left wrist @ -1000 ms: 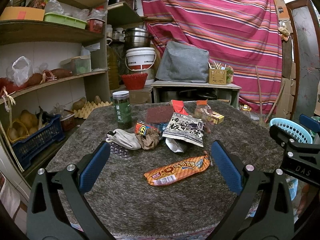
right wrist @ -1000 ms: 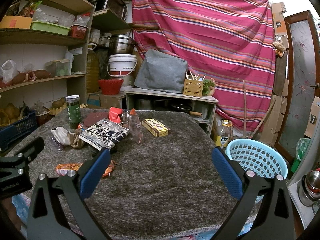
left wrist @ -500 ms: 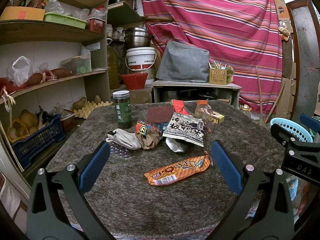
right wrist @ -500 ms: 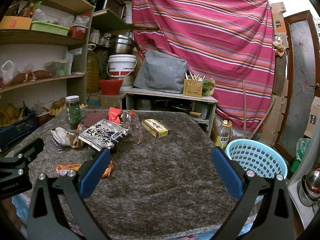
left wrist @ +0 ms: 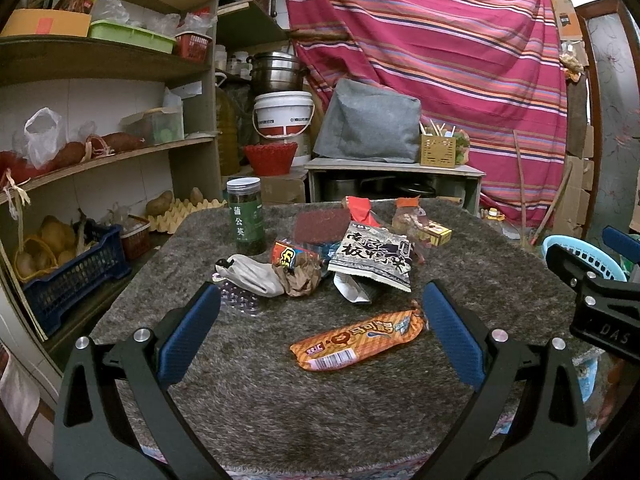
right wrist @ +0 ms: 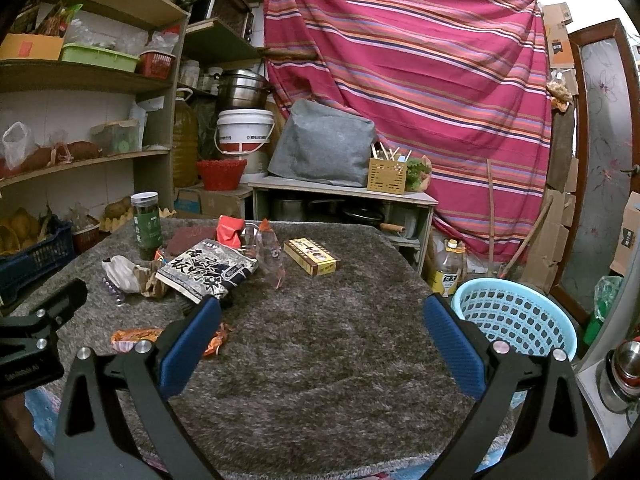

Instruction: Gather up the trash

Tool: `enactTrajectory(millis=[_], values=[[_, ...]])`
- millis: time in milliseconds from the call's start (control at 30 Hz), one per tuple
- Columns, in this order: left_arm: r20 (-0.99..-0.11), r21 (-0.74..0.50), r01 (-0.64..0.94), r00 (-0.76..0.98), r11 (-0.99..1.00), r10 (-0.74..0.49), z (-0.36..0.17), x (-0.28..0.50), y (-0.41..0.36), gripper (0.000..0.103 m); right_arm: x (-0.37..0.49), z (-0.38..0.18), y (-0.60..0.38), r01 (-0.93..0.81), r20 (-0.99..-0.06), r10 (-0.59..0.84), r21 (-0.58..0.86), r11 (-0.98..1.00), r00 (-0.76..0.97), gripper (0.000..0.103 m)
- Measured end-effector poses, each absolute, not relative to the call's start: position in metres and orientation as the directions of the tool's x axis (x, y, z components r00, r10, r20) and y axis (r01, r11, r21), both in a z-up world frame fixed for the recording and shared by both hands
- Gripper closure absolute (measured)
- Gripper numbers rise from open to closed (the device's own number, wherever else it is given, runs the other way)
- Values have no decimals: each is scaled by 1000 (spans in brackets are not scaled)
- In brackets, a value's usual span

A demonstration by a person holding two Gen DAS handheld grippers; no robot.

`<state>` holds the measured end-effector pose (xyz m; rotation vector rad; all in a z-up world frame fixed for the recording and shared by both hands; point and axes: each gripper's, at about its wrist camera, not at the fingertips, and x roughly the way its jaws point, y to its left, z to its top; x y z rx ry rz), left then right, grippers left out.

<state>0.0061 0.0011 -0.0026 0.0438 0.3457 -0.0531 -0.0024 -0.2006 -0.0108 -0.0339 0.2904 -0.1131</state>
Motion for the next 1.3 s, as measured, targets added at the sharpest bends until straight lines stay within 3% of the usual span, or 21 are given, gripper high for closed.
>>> enactTrajectory(millis=[1300], values=[[-346, 19, 82, 935, 996, -70, -7, 17, 1, 5, 16, -9, -215, 105, -268, -113, -43, 994, 957, 4]])
